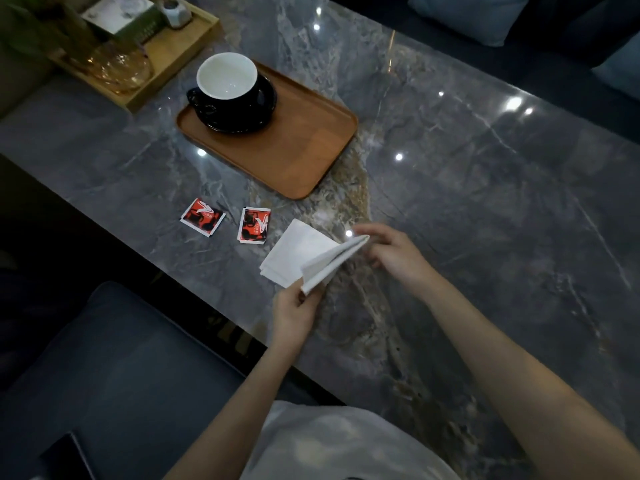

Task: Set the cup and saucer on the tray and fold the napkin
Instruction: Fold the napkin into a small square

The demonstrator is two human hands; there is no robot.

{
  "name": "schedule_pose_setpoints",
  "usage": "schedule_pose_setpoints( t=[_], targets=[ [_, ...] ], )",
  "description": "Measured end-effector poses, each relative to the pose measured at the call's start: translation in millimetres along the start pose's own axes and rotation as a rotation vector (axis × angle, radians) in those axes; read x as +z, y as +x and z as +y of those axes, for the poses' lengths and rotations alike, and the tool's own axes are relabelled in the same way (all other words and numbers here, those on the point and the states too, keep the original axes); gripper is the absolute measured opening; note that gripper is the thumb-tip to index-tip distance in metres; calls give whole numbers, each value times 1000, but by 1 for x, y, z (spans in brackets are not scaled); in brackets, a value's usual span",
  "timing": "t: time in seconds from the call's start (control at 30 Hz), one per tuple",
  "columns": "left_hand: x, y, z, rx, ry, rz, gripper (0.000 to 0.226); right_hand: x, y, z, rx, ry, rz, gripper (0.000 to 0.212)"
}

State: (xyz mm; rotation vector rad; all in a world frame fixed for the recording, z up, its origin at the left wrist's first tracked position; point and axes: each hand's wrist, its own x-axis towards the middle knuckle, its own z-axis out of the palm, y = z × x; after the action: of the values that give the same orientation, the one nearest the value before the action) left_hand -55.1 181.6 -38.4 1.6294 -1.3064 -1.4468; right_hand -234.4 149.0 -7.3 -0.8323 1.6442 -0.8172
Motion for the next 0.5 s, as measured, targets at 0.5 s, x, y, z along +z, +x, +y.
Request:
schedule_pose_setpoints(
  t=[0.5],
  targets=[
    [-19,12,7,-426,-370,65,41,32,29,-3,-43,-319,-147,31]
  ],
)
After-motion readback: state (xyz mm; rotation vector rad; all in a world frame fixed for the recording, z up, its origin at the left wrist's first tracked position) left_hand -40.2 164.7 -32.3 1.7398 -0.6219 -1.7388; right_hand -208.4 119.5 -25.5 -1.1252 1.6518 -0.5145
